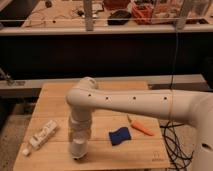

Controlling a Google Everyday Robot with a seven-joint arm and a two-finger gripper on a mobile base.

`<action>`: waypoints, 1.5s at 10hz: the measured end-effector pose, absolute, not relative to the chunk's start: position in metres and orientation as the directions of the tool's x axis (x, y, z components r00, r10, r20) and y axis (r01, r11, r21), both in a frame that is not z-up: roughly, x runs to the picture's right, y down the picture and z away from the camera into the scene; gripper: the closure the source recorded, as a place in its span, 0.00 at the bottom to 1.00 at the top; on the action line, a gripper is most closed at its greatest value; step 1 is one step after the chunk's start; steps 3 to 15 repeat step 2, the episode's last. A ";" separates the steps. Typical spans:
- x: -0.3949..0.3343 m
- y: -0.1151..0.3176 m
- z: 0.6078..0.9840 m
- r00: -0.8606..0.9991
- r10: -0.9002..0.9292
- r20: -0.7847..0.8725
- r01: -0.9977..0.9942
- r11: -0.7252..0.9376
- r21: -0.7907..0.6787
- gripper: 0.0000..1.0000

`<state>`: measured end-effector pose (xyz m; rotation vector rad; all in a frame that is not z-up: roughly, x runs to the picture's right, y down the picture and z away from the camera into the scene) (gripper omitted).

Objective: Place the ceramic cup over the eraser

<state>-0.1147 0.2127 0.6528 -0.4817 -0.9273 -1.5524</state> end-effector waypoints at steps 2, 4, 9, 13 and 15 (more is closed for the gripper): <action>-0.114 0.213 0.653 -0.210 -0.627 0.750 0.958 0.022 0.286 0.34; -0.114 0.213 0.653 -0.210 -0.627 0.750 0.958 0.022 0.286 0.34; -0.114 0.213 0.653 -0.210 -0.627 0.750 0.958 0.022 0.286 0.34; -0.114 0.213 0.653 -0.210 -0.627 0.750 0.958 0.022 0.286 0.34; -0.114 0.213 0.653 -0.210 -0.627 0.750 0.958 0.022 0.286 0.34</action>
